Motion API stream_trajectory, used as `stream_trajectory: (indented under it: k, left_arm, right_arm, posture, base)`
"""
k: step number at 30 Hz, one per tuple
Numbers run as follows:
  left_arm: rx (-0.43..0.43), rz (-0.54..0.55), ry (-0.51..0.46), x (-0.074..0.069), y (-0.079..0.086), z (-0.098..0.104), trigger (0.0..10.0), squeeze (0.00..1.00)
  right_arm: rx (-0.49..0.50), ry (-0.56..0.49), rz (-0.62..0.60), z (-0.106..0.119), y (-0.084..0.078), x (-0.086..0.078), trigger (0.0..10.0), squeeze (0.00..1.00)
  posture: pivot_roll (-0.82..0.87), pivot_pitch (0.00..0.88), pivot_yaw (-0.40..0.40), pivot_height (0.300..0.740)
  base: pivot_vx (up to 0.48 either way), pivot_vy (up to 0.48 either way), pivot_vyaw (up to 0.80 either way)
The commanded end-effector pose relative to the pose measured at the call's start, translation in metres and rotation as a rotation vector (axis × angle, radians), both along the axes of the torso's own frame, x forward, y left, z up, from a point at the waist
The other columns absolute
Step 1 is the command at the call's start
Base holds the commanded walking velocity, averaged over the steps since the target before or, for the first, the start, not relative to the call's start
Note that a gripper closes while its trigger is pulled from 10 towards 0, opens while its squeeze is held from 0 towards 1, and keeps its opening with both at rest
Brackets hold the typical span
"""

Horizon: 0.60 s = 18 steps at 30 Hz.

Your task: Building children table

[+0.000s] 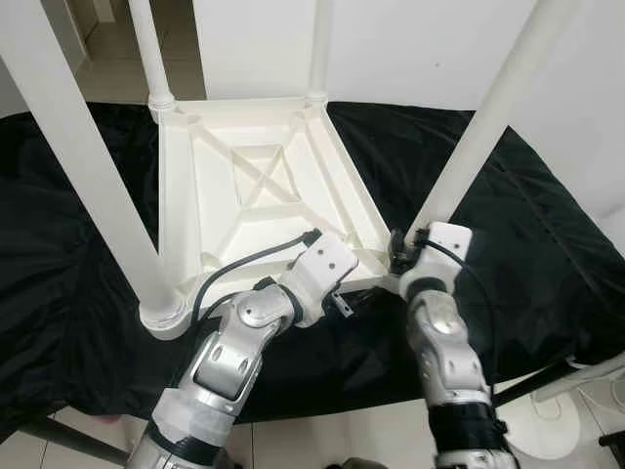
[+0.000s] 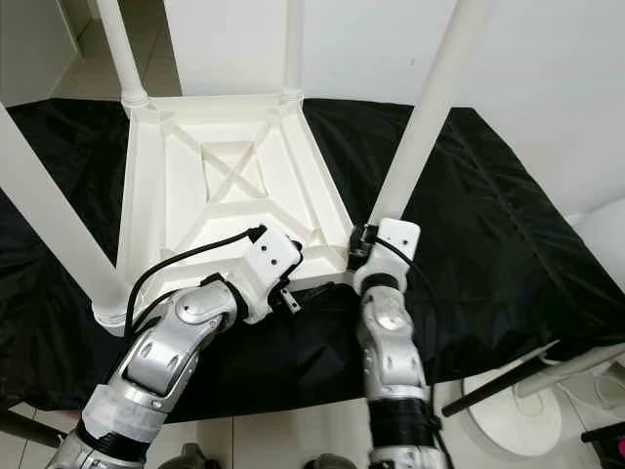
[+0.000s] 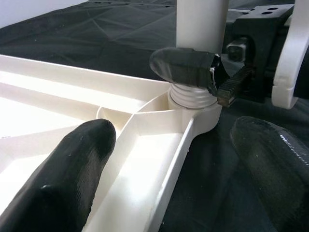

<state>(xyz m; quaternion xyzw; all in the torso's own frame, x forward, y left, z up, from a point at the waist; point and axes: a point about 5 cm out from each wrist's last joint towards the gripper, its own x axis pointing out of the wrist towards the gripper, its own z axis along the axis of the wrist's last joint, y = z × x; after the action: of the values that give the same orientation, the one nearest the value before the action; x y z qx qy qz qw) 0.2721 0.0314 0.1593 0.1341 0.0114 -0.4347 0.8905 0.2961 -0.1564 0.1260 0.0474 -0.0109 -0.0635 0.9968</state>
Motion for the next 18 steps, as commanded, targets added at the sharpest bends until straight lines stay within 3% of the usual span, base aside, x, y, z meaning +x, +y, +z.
stream_trajectory:
  k: [1, 5, 6, 13, 16, 18]
  left_arm:
    - [0.003, 0.092, -0.025, 0.003, 0.003, -0.001, 10.0, 0.00]
    - [0.004, 0.090, -0.025, 0.003, 0.003, -0.001, 10.0, 0.00]
    - [0.003, 0.089, -0.025, 0.002, 0.003, -0.001, 10.0, 0.00]
    - [0.004, 0.084, -0.027, 0.002, 0.003, -0.001, 10.0, 0.00]
    - [0.004, 0.079, -0.034, 0.002, 0.003, 0.000, 10.0, 0.00]
    - [0.003, 0.080, -0.036, 0.003, 0.003, 0.000, 10.0, 0.00]
  right_arm:
    - [0.007, 0.038, 0.026, -0.007, -0.009, -0.003, 10.0, 1.00]
    - [-0.009, 0.057, 0.079, -0.010, -0.016, -0.004, 10.0, 1.00]
    - [-0.018, 0.055, 0.127, -0.010, -0.022, -0.004, 10.0, 0.00]
    - [-0.032, 0.043, 0.241, -0.009, -0.033, -0.005, 10.0, 0.00]
    - [-0.106, 0.003, 0.499, -0.003, -0.037, -0.005, 10.0, 0.00]
    - [-0.118, 0.002, 0.549, -0.001, -0.039, -0.004, 10.0, 0.00]
  posture:
    - [-0.10, 0.000, -0.037, 0.740]
    - [-0.10, 0.000, -0.036, 0.740]
    - [-0.10, 0.000, -0.034, 0.740]
    - [-0.10, 0.000, -0.033, 0.740]
    - [-0.10, 0.000, -0.033, 0.740]
    - [-0.09, 0.000, -0.029, 0.740]
  base:
    - [0.000, 0.000, 0.00]
    - [0.000, 0.000, 0.00]
    - [0.000, 0.000, 0.00]
    - [0.000, 0.000, 0.00]
    - [0.000, 0.000, 0.00]
    - [0.000, 0.000, 0.00]
